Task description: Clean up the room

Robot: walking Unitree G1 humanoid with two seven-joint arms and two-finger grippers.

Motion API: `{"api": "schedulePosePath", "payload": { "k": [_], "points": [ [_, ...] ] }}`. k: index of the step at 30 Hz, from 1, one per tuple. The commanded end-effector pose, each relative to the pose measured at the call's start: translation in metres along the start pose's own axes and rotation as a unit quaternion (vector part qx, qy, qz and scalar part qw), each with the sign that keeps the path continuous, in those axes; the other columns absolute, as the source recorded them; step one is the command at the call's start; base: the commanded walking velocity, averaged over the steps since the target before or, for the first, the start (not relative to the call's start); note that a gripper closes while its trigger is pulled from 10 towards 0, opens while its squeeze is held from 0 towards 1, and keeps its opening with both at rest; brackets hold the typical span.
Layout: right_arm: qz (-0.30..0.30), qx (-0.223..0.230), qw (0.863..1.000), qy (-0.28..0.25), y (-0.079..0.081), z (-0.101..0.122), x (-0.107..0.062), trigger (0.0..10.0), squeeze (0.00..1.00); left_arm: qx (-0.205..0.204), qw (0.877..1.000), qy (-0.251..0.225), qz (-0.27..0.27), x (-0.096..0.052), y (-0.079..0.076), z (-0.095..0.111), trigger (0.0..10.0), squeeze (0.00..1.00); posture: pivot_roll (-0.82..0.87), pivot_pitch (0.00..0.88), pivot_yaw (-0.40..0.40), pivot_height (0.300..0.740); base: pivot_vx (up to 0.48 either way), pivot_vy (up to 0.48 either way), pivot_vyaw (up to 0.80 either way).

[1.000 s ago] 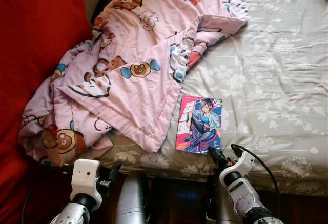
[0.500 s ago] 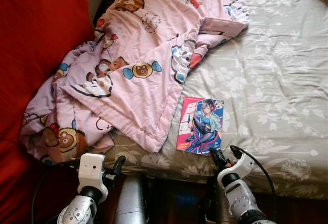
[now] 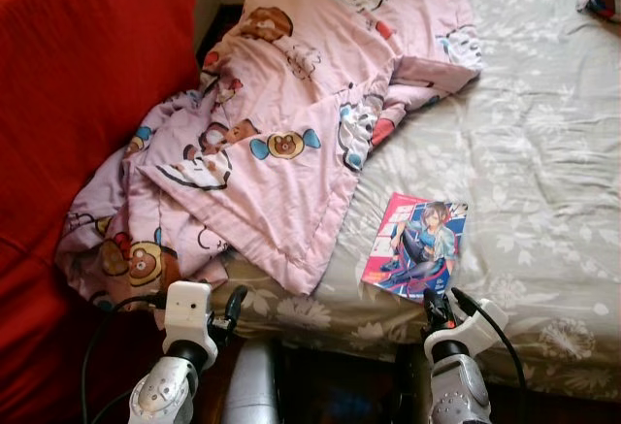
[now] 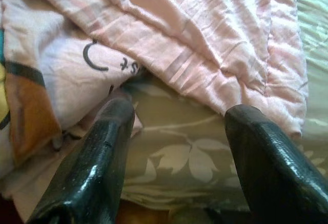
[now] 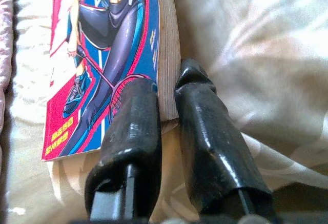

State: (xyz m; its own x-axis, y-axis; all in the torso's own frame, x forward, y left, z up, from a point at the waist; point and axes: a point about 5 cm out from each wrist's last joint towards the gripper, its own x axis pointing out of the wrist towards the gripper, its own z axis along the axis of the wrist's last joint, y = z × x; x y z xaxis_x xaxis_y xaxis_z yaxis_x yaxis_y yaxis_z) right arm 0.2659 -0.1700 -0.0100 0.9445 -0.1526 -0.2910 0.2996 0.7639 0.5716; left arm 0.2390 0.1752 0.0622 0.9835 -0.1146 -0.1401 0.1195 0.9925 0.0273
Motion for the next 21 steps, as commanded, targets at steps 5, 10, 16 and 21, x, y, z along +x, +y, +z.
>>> {"api": "schedulePosePath", "payload": {
  "k": [5,10,16,21],
  "points": [
    [-0.004,-0.087,0.990,-0.110,-0.002,0.047,0.006,0.0,0.00,0.001,1.000,0.004,0.009,0.003,0.003,-0.006,10.0,0.00,0.12,0.123,0.034,0.610,0.000,0.000,0.00],
    [-0.033,-0.101,0.982,-0.157,0.001,0.059,0.000,0.0,0.00,0.000,1.000,-0.003,0.008,0.008,0.000,-0.006,10.0,0.00,0.11,0.117,0.030,0.610,0.000,0.000,0.00],
    [-0.160,0.100,0.976,-0.109,-0.031,0.035,-0.007,0.0,0.00,0.000,1.000,-0.004,0.007,0.007,-0.002,-0.009,10.0,0.00,0.10,0.117,0.026,0.610,0.000,0.000,0.00],
    [-0.214,0.141,0.963,-0.080,-0.050,0.023,-0.015,0.0,0.00,0.002,1.000,-0.005,0.008,0.006,-0.001,-0.010,10.0,0.00,0.11,0.116,0.019,0.610,0.000,0.000,0.00]
  ]
}}
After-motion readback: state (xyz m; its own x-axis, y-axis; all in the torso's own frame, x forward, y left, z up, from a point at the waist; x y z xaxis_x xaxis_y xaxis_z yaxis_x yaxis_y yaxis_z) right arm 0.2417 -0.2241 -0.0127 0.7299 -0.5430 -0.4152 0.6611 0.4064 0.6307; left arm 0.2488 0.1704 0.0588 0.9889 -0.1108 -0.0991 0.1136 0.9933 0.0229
